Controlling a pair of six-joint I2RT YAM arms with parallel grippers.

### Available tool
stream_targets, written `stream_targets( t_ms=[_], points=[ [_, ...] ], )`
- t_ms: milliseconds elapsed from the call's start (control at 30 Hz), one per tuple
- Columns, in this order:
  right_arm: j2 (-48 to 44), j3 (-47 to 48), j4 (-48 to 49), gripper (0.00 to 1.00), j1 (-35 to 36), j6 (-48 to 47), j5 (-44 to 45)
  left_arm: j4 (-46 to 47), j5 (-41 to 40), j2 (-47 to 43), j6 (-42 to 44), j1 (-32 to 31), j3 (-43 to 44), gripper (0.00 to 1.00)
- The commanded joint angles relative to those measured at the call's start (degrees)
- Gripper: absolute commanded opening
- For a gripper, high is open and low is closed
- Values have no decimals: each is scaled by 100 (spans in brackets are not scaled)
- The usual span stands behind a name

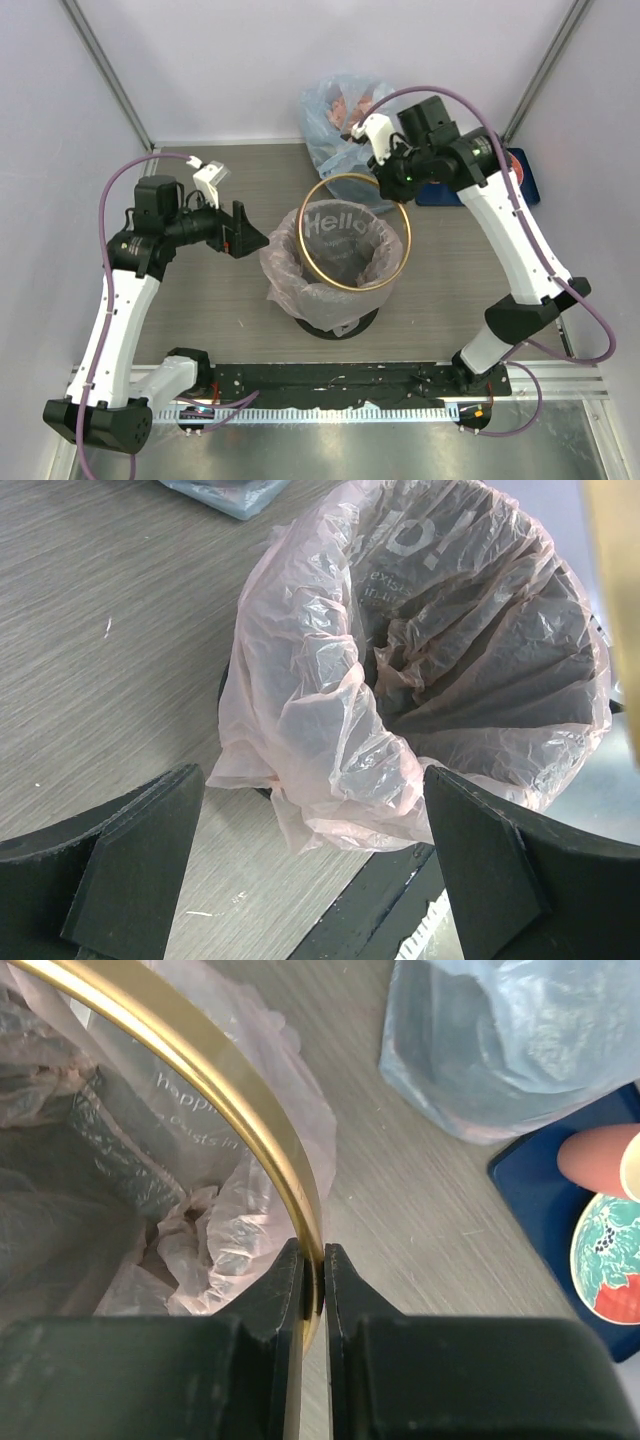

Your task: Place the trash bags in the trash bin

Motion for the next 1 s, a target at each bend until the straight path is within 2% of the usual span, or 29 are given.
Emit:
stream_targets(
  t_ms=[0, 300, 600, 833, 967],
  points=[
    [32, -136, -951, 1, 335, 128, 744, 258, 173, -148, -57, 49, -63, 96],
    [472, -22, -951, 1, 660, 286, 825, 215, 199, -175, 13, 49, -116, 96],
    [770, -57, -951, 1, 1021, 295, 1299, 214, 216, -219, 84, 49, -213, 96],
    [937, -128, -951, 18, 1100, 330, 1475, 250, 225, -228, 75, 49, -231, 96],
    [1025, -48, -951, 18, 1091, 356, 1484, 521, 330, -333, 14, 49, -99, 94]
  ],
)
